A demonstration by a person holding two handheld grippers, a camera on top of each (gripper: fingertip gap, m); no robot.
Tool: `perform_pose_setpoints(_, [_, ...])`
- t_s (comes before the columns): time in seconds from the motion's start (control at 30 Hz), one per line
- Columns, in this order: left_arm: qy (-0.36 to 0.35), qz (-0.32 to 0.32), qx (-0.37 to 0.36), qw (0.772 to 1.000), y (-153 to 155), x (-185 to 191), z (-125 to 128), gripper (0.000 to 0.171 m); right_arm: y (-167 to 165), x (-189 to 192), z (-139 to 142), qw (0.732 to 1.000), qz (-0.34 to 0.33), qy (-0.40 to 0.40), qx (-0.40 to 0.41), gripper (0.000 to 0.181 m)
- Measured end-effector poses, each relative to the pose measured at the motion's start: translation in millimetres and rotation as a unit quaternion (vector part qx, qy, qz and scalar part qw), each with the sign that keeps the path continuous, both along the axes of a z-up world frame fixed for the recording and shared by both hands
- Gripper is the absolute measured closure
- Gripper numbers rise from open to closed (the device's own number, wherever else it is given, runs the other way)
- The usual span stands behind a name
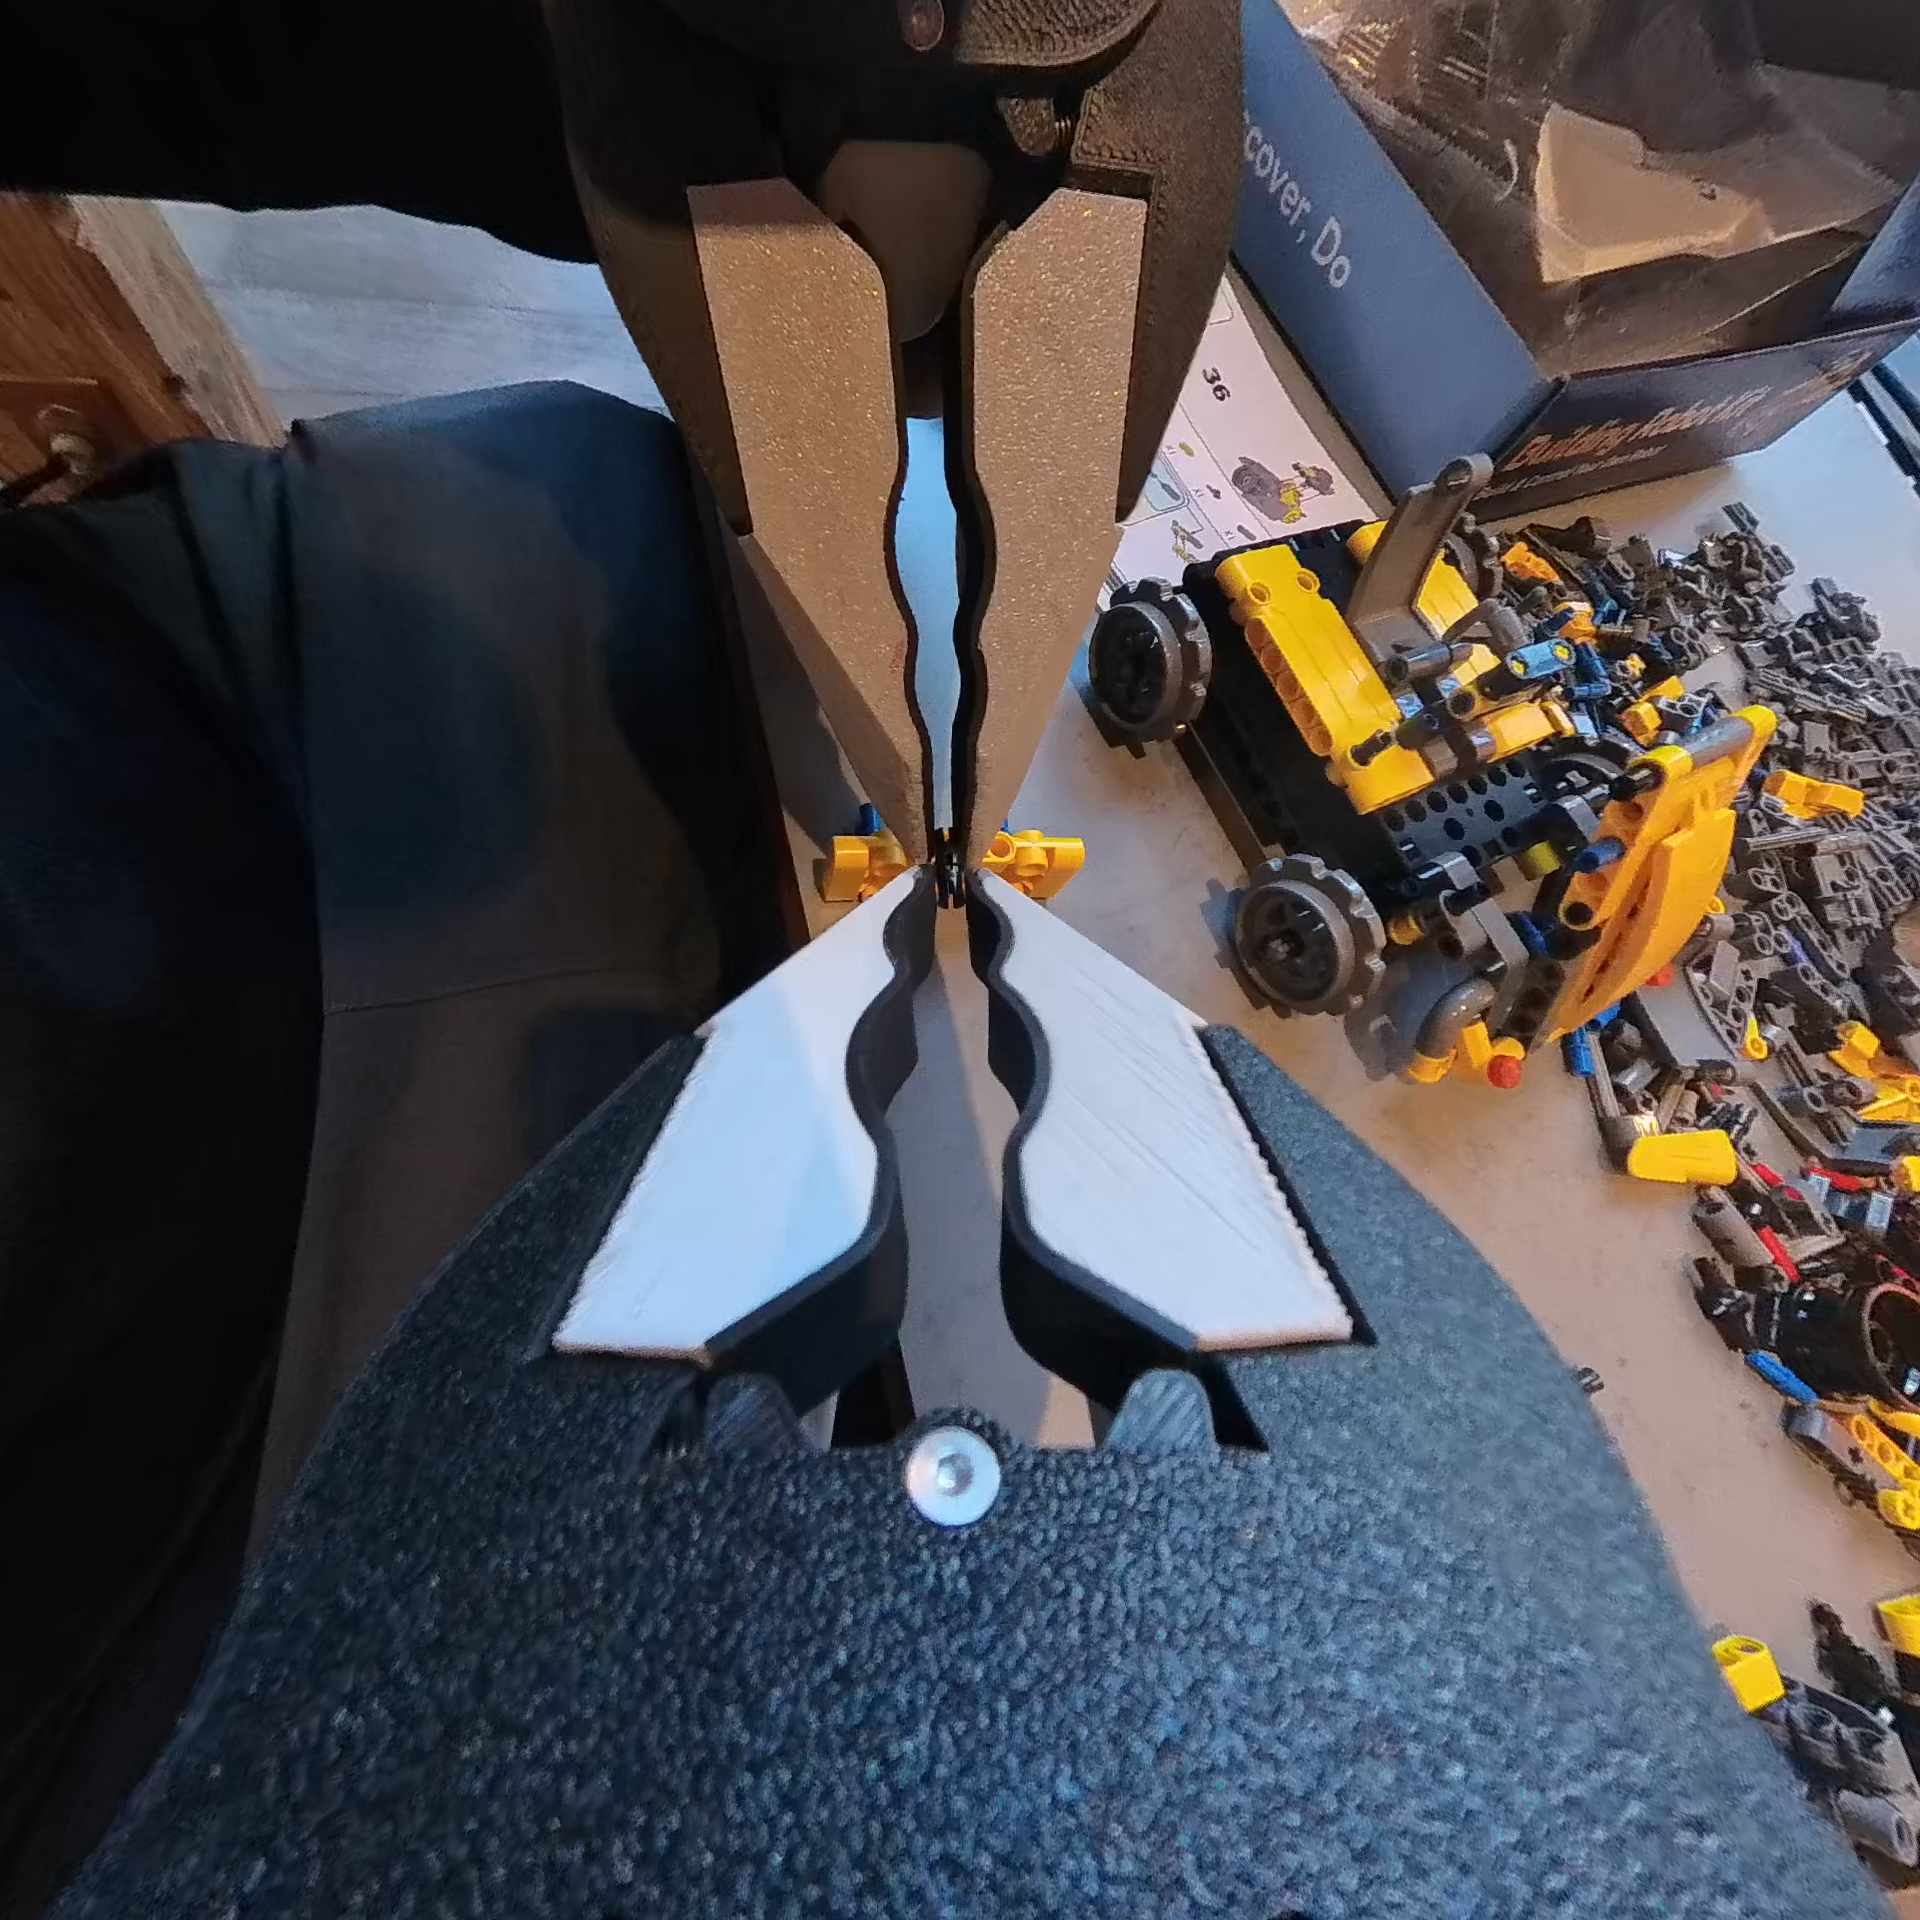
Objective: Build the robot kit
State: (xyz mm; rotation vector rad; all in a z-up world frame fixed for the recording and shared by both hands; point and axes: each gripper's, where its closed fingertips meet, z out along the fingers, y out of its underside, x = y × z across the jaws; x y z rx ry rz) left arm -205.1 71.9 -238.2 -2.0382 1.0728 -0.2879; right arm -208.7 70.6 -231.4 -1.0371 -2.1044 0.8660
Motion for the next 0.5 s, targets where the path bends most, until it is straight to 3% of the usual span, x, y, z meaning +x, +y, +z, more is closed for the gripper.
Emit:
perform_pose_setpoints(0.43, [-0.022, 0.012, -0.007, 1.000, 1.1, -4.2, 3.8, 0.169, 1.8, -3.2, 1.0, 1.000, -0.012, 0.005, -0.010, 0.176])
perform_pose_setpoints(0.5, [-0.028, 0.026, -0.005, 0.999, 3.0, -11.0, 6.9, 0.158, 8.7, -4.9, -2.3, 0.999, -0.030, 0.002, -0.013, 0.176])
